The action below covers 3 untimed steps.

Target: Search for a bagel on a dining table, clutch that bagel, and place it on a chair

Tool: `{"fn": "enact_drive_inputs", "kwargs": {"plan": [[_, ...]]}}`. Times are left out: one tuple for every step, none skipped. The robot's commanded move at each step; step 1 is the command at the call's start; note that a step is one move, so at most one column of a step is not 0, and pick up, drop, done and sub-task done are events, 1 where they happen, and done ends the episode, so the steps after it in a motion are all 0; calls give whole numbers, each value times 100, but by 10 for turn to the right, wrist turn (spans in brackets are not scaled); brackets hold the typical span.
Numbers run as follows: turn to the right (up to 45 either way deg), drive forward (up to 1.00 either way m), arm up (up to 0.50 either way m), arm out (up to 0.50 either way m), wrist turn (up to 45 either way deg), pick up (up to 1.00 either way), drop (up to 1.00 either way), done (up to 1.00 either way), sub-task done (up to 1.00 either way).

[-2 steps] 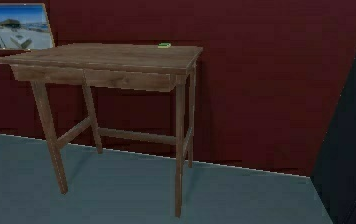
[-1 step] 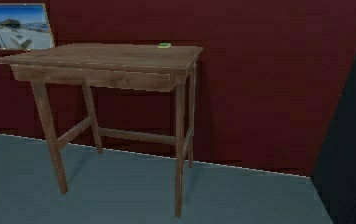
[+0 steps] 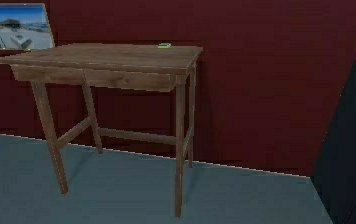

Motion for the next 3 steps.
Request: {"fn": "enact_drive_inputs", "kwargs": {"plan": [[0,0,-30,0,0,0,0,0,0],[0,0,0,0,0,100,0,0,0],[0,0,10,0,0,0,0,0,0]]}}
